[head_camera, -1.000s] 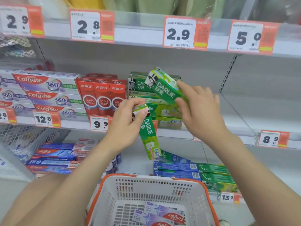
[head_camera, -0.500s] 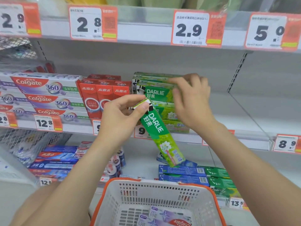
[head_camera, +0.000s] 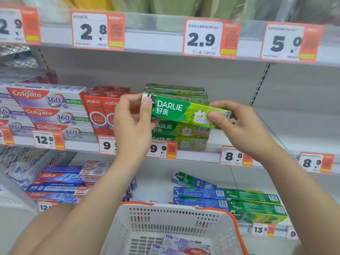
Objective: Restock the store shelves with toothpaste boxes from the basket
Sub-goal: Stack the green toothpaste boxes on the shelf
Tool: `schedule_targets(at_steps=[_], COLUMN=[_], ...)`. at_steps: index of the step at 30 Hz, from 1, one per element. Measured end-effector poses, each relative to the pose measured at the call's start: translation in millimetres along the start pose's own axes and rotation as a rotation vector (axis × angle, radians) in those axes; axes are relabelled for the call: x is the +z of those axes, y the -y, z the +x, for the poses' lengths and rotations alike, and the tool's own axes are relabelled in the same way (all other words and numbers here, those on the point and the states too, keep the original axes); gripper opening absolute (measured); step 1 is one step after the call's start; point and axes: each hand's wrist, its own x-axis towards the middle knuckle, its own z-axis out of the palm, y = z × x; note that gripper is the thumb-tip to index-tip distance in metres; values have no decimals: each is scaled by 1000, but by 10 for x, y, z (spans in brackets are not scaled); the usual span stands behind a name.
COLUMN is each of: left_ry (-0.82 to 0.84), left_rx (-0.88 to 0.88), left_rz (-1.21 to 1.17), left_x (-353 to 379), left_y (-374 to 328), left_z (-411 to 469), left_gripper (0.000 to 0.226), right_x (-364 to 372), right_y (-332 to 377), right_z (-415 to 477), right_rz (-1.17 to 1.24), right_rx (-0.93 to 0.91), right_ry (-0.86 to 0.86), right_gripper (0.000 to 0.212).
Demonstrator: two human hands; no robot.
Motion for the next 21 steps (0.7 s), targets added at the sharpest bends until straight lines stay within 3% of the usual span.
schedule_targets(at_steps=[2,4,8,12,17,21], left_ry=[10,10,56,160,185,193], left_rx=[259,390,409,444,461,478], left_rz=[404,609,771,926,987,1003], left_x=[-76,-104,-106,-132,-86,-70], left_y=[57,79,107,181,261,295], left_z=[44,33,-31,13,31,61], left_gripper=[25,34,50,51,46,61], right_x=[7,28,166,369,429,477], right_y=[-23,-64,-143,-132,-124,-154], right_z=[26,55,58,24,64,67], right_rz=[-19,-59,-264,-252,-125,-143], right_rx=[-46,-96,-124,-108,24,110], right_ry=[-93,-155,-156,-208,-251,-153], right_gripper=[29,31,37,43,72,68])
